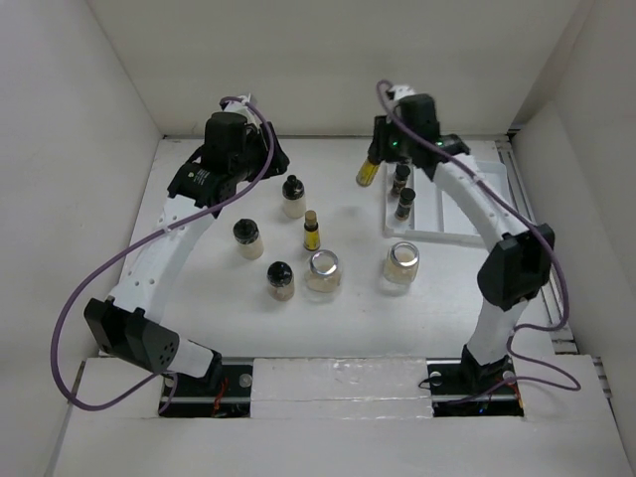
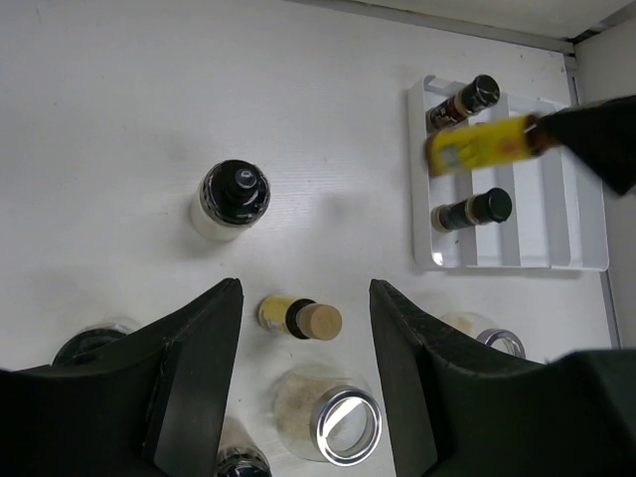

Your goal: Organize the condiment bottles

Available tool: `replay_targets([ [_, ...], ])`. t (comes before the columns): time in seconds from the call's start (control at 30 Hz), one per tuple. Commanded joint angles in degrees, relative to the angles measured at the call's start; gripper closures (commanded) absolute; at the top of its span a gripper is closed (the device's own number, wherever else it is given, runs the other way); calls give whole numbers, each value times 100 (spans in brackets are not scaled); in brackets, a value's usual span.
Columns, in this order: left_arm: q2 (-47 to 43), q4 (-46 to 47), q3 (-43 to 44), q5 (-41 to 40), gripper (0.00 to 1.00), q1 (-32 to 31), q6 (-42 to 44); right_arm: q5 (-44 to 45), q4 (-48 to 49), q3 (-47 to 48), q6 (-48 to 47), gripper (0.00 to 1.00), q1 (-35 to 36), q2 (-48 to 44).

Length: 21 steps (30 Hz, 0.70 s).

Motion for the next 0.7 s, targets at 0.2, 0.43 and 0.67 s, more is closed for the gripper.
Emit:
replay_targets([
  [0.2, -424, 303, -370, 92, 50, -4, -73, -399, 590, 607, 338, 90, -1763, -722],
  [0.43, -424, 303, -424, 197, 50, -4, -73, -267, 704, 537, 215, 92, -2265, -81],
  [0.67, -318, 356, -424, 303, 50, -4, -73, -162, 704, 950, 92, 92, -2344, 693],
])
